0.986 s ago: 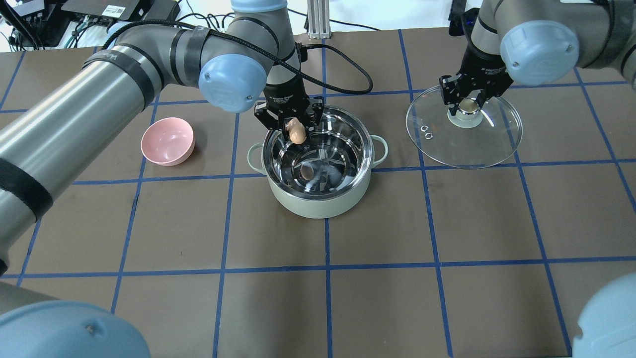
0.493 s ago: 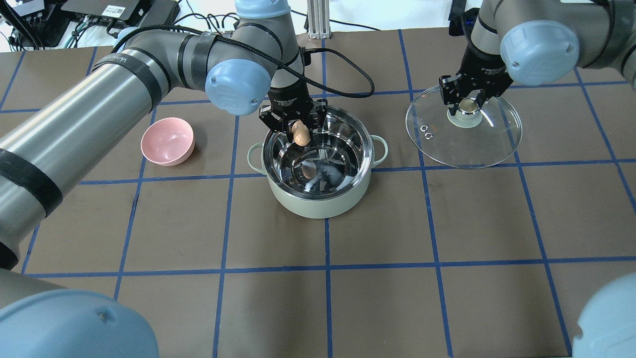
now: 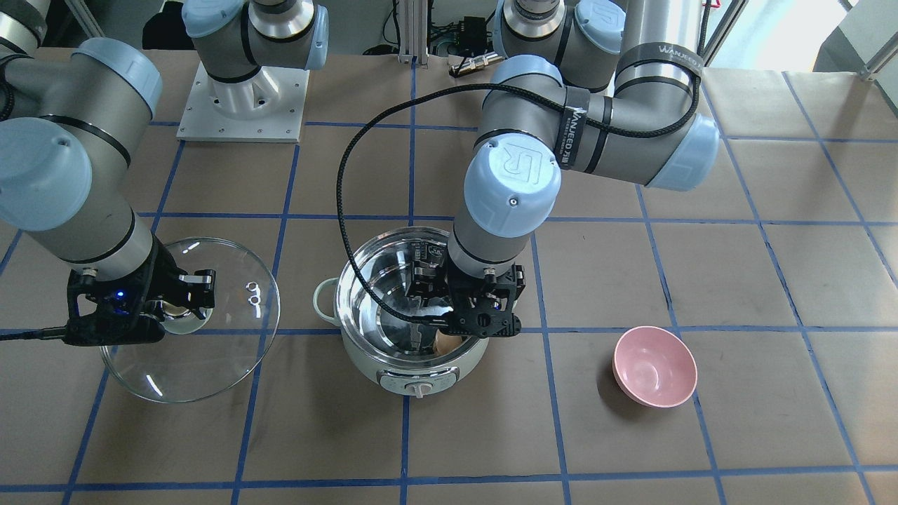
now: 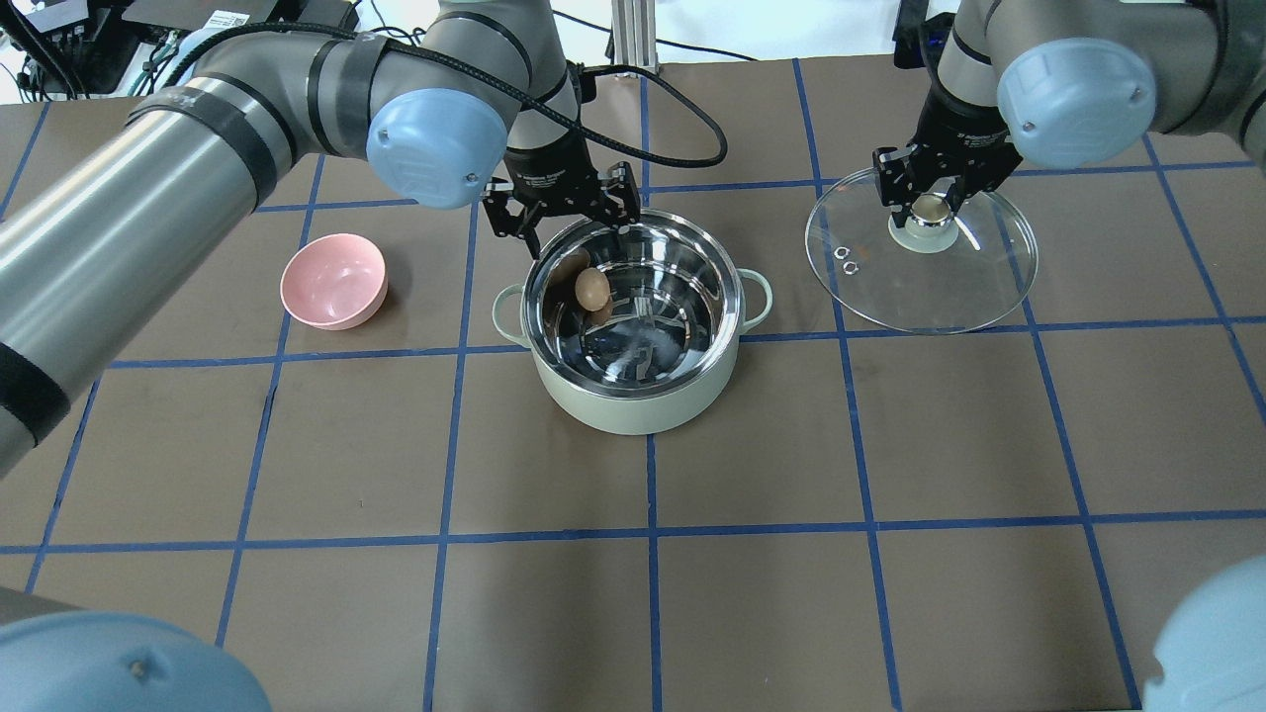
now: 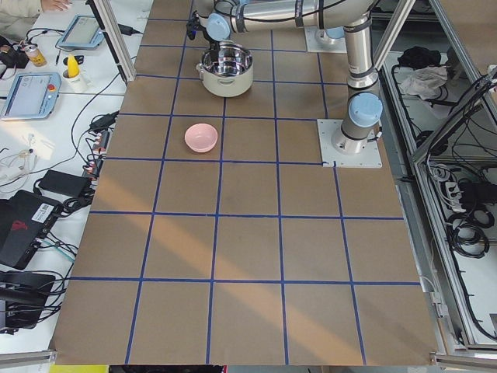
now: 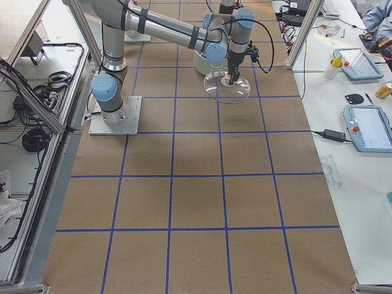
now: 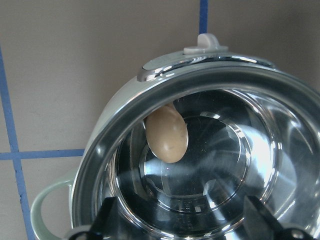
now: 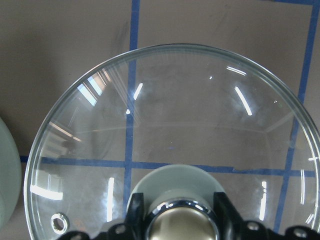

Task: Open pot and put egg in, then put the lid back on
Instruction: 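Open and withdraw the left gripper while the right carries the lid toward the pot, then lower the glass lid onto the pot with the right gripper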

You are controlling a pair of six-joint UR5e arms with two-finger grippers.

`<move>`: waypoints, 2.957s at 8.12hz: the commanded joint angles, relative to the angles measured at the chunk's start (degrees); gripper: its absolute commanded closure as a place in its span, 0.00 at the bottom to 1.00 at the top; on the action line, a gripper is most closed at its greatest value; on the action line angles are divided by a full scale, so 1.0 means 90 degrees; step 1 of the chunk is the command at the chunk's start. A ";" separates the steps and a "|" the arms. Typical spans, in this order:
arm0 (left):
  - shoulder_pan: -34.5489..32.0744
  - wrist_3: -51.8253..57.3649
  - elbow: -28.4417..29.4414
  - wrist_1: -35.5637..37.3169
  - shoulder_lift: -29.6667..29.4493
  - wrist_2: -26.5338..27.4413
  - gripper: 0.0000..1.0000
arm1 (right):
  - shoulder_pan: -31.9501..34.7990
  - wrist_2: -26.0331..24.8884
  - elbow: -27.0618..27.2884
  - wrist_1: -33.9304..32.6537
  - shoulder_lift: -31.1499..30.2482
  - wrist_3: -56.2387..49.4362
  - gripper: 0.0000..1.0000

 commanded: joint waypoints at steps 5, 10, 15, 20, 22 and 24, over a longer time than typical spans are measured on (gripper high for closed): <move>0.1784 0.1141 0.0582 -0.1340 0.0667 0.0887 0.00 | 0.1601 -0.0118 -0.0826 0.0887 -0.0339 0.2312 1.00; 0.1775 0.1199 0.0525 -0.1481 0.1685 0.1415 0.00 | 0.3001 0.0312 -0.0691 -0.0026 -0.0154 0.3432 1.00; 0.1824 0.1034 0.0525 -0.1022 0.1539 0.1317 0.00 | 0.3002 0.0332 -0.0328 -0.0810 0.0130 0.3458 1.00; 0.1746 0.1033 0.0505 -0.1080 0.1607 0.0722 0.00 | 0.3012 0.0536 -0.0250 -0.0830 0.0227 0.3558 1.00; 0.1755 0.1043 0.0506 -0.1032 0.1529 0.0722 0.00 | 0.3012 0.0781 -0.0240 -0.0868 0.0364 0.3714 1.00; 0.1755 0.1053 0.0515 -0.1022 0.1558 0.0770 0.00 | 0.3012 0.0742 -0.0250 -0.0869 0.0393 0.3637 1.00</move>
